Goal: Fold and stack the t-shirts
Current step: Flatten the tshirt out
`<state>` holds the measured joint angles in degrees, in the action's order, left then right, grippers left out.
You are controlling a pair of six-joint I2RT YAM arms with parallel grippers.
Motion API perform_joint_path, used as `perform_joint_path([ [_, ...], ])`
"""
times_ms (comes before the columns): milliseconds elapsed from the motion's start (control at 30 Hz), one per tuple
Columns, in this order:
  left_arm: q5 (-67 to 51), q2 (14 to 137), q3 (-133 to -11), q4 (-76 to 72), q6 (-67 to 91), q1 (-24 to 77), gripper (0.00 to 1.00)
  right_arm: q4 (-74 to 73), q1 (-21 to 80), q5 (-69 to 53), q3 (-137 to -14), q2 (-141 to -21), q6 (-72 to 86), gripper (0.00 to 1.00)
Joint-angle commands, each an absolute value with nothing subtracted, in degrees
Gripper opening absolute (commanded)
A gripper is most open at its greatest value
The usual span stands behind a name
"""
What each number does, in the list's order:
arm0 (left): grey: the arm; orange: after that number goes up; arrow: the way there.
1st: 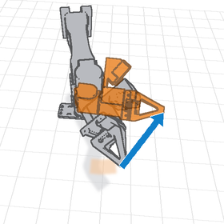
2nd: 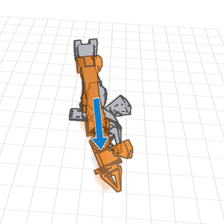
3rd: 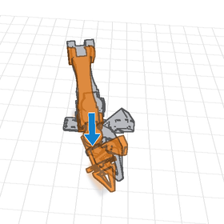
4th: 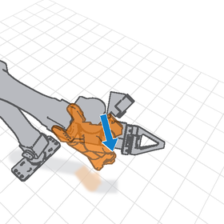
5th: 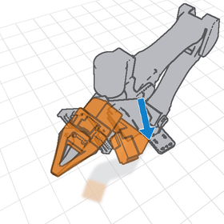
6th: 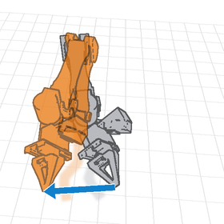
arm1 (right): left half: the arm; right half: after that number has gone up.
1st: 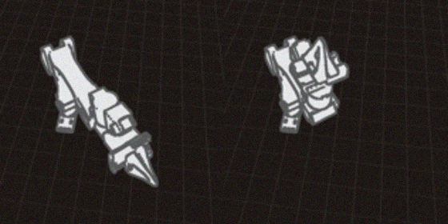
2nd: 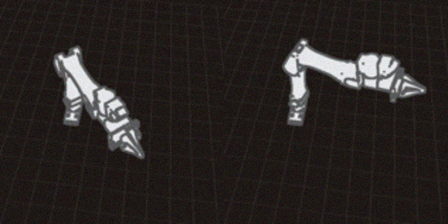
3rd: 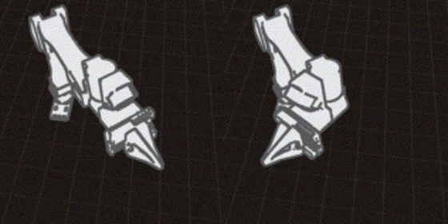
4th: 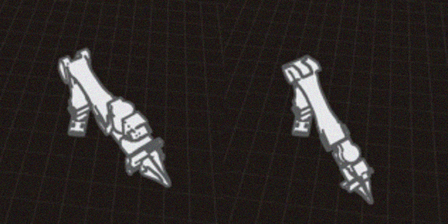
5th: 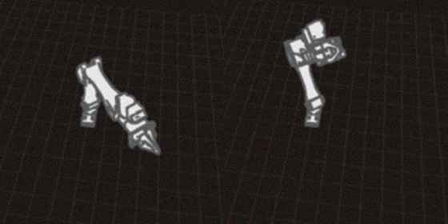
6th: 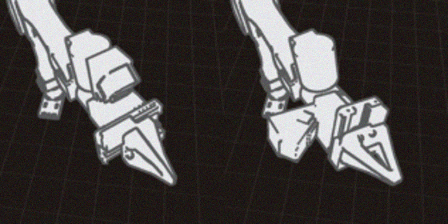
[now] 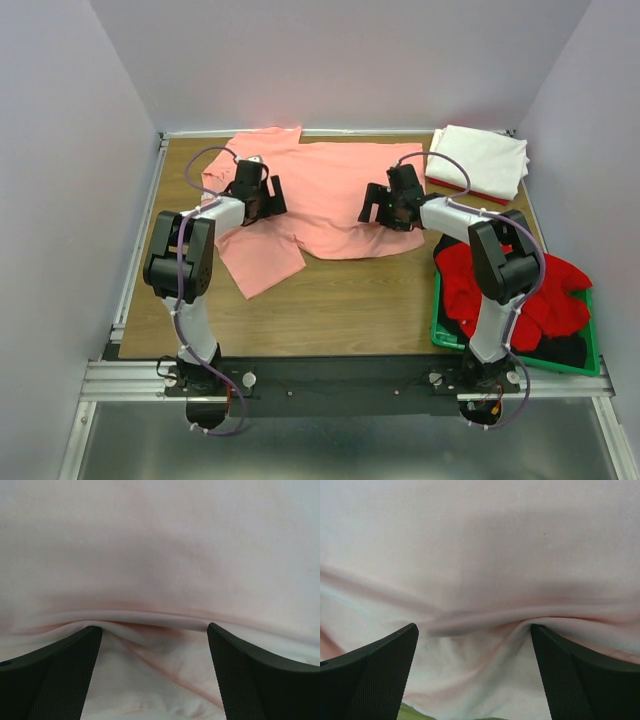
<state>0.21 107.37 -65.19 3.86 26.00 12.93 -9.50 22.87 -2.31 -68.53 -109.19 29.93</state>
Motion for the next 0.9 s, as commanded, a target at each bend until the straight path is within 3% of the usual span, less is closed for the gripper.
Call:
perform_joint_path([
  [0,1.8,110.7,-69.1,8.6,24.3,11.7,0.94,-14.2,23.2,-5.1,-68.0,-112.7,30.0,1.0],
  [233,0.4,110.6,-71.2,9.4,24.1,10.3,0.94,-14.2,23.2,-5.7,-67.9,-111.5,30.1,1.0],
  [533,12.7,94.5,-58.2,7.7,28.4,18.0,0.95,-14.2,28.2,-5.4,-66.0,-102.8,23.9,1.0],
  [867,8.2,92.5,-48.1,3.1,30.7,19.8,0.95,-14.1,30.6,-6.1,-68.0,-107.9,25.5,1.0],
])
